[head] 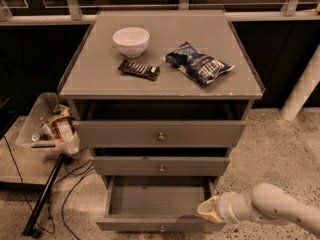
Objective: Close bottom drawer
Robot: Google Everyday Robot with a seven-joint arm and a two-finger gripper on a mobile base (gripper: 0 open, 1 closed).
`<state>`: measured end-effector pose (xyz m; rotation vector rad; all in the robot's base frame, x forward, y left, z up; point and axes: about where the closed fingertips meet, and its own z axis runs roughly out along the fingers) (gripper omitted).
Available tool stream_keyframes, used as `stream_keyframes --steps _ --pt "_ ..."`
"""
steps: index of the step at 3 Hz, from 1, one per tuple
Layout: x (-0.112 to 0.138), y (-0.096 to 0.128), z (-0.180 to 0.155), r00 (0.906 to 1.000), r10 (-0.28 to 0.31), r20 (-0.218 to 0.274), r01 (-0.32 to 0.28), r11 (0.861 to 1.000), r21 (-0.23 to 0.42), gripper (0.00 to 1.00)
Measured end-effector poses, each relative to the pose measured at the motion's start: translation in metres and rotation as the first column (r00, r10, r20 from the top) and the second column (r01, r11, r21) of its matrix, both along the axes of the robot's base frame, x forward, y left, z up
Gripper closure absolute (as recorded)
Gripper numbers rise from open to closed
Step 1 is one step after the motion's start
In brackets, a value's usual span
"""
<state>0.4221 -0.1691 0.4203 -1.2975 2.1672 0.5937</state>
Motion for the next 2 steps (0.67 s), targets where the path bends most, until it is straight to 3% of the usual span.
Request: stream_keyframes --steps 1,2 --pt "0.0043 -0.0255 0.0026 0.9987 -0.007 0.051 0.008 1.0 -0.008 1.0" --pt "0.0042 -0.0252 0.0024 0.9987 -0.007 0.051 0.007 1.0 -0.008 1.0"
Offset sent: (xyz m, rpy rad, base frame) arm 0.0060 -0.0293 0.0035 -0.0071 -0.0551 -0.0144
